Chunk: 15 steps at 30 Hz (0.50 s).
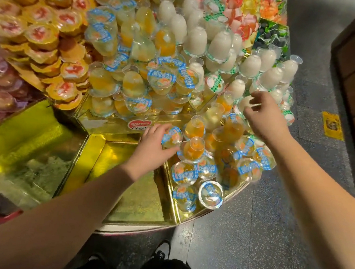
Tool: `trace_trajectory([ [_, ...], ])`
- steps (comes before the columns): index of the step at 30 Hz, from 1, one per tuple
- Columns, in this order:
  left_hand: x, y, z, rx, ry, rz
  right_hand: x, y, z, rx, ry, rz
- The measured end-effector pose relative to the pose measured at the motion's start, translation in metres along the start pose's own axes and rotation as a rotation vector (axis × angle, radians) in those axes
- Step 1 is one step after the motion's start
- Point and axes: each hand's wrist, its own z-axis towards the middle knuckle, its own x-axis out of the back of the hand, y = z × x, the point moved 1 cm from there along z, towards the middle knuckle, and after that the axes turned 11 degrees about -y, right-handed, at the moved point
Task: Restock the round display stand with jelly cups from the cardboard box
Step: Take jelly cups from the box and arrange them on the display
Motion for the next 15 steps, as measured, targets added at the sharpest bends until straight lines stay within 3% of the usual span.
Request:
trace_trajectory([
  [6, 0.125, -0.052, -0.07, 0.109, 0.325, -0.322, -0.058, -0.154, -0.029, 0.29, -0.132, 0.1],
  [15, 0.27, -0.24, -0.291, 0.324, 0.721, -0.478, -0.283, -0.396, -0.15, 0.679, -0.557, 0.061],
])
